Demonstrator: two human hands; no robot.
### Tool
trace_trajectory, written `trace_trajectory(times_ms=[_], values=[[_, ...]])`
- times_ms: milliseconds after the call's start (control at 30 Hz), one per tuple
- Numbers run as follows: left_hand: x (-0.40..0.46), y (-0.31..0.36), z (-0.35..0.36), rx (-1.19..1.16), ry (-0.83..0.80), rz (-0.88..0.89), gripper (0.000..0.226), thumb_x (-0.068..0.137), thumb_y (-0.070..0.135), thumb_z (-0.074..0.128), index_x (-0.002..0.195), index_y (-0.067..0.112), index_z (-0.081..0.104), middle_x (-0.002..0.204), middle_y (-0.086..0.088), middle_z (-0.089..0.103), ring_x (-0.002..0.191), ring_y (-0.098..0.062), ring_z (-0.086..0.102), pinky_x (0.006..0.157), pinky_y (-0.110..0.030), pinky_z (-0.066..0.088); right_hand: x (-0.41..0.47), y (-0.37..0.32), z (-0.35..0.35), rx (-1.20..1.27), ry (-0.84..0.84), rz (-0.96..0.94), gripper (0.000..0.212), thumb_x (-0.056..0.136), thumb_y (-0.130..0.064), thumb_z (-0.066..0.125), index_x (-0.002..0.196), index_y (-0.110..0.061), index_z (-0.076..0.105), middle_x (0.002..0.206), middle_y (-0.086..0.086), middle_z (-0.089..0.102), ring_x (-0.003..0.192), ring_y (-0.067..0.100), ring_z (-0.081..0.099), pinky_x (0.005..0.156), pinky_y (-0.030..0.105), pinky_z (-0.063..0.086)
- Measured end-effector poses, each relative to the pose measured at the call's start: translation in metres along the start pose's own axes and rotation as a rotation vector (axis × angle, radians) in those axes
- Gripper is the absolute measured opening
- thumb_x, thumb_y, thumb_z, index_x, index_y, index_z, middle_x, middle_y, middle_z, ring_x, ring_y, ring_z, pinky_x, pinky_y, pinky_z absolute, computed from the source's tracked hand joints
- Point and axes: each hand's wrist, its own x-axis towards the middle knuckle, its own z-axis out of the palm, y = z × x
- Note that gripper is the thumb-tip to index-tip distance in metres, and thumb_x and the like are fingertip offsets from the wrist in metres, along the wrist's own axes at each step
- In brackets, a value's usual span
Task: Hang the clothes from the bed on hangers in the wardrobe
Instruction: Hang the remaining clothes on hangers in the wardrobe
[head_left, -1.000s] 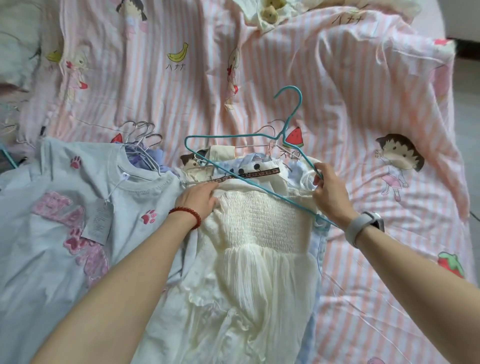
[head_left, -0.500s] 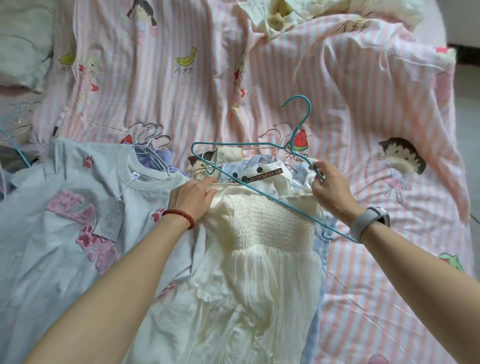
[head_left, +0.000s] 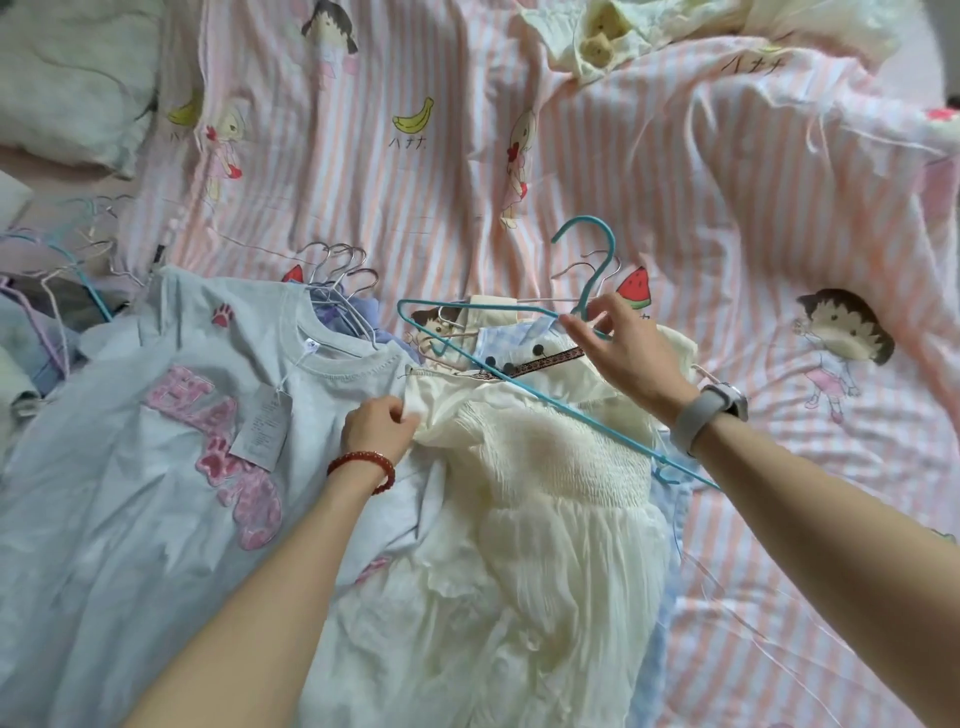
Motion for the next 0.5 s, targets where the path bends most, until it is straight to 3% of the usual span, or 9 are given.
trace_trajectory(times_ms=[67,133,200,300,367,433,500], values=[[-0.001,-0.001,-0.006,0.036,-0.079,-0.001,0.015,0.088,0.019,0.051,0.077,0.010,0.048,0.088,-0.017,0.060,0.089,-0.034,0.056,0.068,-0.032,0.036,0.009,-0.010,0.005,-0.007,0.016,0.044,0.037,0.092,-0.049,0.040,0.090,-0.014,0.052,0.084,0.007,0.063,0.078,0.027,0.056,0.064,0.033,0.039],[-0.001,-0.004,-0.009,0.105,-0.166,-0.001,0.014,0.091,0.021,0.045,0.097,0.009,0.046,0.098,-0.015,0.056,0.097,-0.033,0.053,0.074,-0.033,0.037,0.012,-0.016,0.010,-0.002,0.077,0.069,0.033,0.095,-0.041,0.037,0.094,-0.012,0.053,0.088,0.015,0.066,0.084,0.034,0.059,0.067,0.036,0.040],[-0.002,-0.006,-0.012,0.090,-0.237,0.018,0.012,0.089,0.020,0.048,0.096,0.011,0.046,0.096,-0.011,0.057,0.093,-0.029,0.053,0.074,-0.032,0.037,0.009,-0.017,0.014,0.041,0.142,0.074,0.028,0.097,-0.034,0.036,0.094,-0.010,0.051,0.090,0.017,0.064,0.086,0.037,0.057,0.068,0.039,0.039],[-0.004,-0.011,-0.020,-0.414,-0.244,-0.086,0.013,0.083,0.004,0.062,0.080,0.011,0.051,0.071,-0.004,0.052,0.065,-0.018,0.049,0.053,-0.021,0.039,-0.003,-0.015,0.011,0.139,0.218,0.136,0.025,0.097,-0.031,0.036,0.085,-0.011,0.045,0.088,0.019,0.061,0.085,0.036,0.054,0.066,0.036,0.031],[-0.004,-0.017,-0.029,-0.816,-0.228,-0.210,0.022,0.081,-0.006,0.061,0.073,0.011,0.049,0.062,-0.003,0.048,0.045,-0.009,0.043,0.035,-0.015,0.030,-0.006,-0.009,0.006,0.187,0.248,0.178,0.031,0.097,-0.032,0.036,0.088,-0.005,0.048,0.090,0.022,0.061,0.087,0.038,0.054,0.068,0.037,0.031],[-0.007,-0.020,-0.040,-1.076,-0.225,-0.264,0.022,0.082,-0.008,0.058,0.074,0.010,0.050,0.053,0.000,0.050,0.038,-0.004,0.042,0.032,-0.014,0.026,-0.008,-0.005,0.000,0.234,0.270,0.187,0.040,0.094,-0.039,0.035,0.093,-0.003,0.053,0.089,0.020,0.062,0.088,0.039,0.055,0.071,0.042,0.037],[-0.011,-0.021,-0.050,-1.234,-0.216,-0.281,0.020,0.084,-0.007,0.055,0.076,0.010,0.051,0.050,0.002,0.054,0.041,-0.006,0.048,0.035,-0.014,0.032,-0.010,-0.004,-0.004,0.279,0.302,0.180,0.047,0.086,-0.046,0.030,0.094,-0.007,0.055,0.089,0.018,0.063,0.088,0.038,0.057,0.076,0.049,0.043]])
